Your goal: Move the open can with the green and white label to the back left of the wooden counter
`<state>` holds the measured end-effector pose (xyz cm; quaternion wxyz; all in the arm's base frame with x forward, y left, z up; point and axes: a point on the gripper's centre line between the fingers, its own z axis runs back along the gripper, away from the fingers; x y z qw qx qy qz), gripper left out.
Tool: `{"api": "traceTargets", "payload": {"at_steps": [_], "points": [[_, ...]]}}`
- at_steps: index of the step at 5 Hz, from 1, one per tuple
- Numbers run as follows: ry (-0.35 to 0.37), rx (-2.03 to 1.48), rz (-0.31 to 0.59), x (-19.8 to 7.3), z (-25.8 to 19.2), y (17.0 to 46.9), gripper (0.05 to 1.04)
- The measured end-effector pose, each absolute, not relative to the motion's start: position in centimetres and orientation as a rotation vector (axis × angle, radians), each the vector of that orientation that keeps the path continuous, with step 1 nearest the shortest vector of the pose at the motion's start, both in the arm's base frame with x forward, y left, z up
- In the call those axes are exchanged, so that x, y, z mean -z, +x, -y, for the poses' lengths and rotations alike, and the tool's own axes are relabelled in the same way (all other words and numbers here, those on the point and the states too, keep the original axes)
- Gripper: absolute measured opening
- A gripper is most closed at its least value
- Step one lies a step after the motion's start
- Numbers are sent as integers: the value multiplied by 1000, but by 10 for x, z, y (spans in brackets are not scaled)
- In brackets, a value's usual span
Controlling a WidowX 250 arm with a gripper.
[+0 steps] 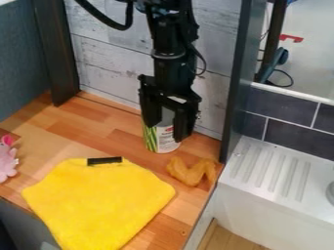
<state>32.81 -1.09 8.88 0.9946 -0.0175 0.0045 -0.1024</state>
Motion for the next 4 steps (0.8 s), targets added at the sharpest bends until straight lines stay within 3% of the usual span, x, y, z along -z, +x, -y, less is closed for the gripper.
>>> {"api": "traceTargets", "payload": {"at_steps": [1, 4], "points": [[-39, 198, 7, -84, 12, 344, 1001], [55, 137, -38, -63, -15, 357, 1001]]}}
